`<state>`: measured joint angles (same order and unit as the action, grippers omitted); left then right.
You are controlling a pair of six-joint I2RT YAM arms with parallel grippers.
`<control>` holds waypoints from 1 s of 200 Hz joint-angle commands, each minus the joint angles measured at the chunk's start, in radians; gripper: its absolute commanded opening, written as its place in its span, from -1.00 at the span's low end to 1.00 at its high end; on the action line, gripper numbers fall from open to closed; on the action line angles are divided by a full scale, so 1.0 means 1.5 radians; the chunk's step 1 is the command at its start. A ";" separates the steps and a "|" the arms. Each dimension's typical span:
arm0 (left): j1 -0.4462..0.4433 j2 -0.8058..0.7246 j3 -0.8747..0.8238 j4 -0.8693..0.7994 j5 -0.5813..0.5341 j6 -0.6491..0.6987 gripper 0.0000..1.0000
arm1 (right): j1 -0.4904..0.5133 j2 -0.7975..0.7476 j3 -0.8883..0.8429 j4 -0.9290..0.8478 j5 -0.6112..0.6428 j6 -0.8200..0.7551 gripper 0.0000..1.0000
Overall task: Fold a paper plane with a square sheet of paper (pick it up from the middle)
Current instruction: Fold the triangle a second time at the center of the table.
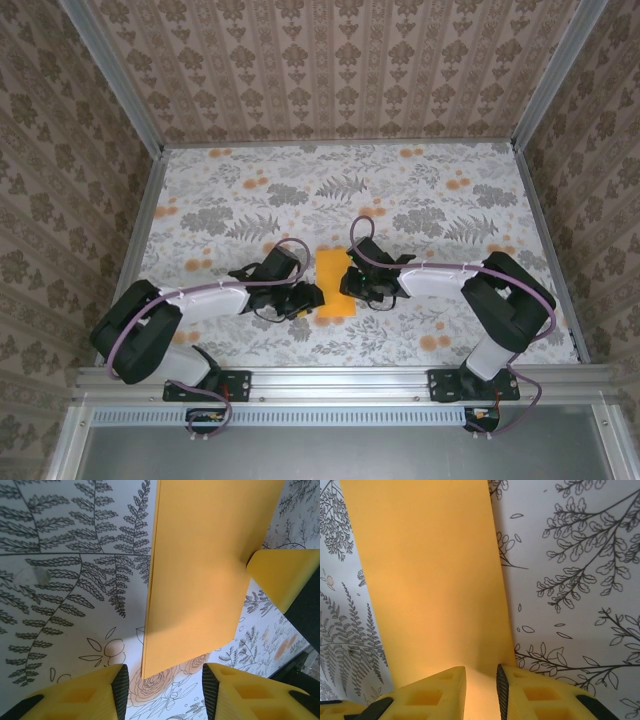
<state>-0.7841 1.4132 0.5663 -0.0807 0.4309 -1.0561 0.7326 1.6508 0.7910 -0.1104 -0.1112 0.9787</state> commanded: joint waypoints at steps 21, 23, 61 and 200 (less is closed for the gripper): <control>-0.006 0.005 0.009 -0.001 0.009 -0.016 -0.06 | -0.017 0.008 -0.050 0.028 -0.010 0.052 -0.48; -0.007 0.005 0.009 -0.002 0.009 -0.016 -0.06 | -0.018 0.008 -0.053 0.031 -0.012 0.056 -0.48; -0.016 0.011 0.014 0.001 0.009 -0.015 -0.04 | -0.037 -0.012 -0.097 0.111 -0.059 0.084 -0.46; -0.026 0.023 0.029 0.028 0.008 -0.019 -0.07 | -0.048 -0.001 -0.106 0.126 -0.087 0.082 -0.45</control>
<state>-0.8177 1.4601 0.5835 -0.0509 0.4419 -1.0718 0.6651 1.6211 0.6601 0.1200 -0.2440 1.1000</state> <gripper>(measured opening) 0.469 0.276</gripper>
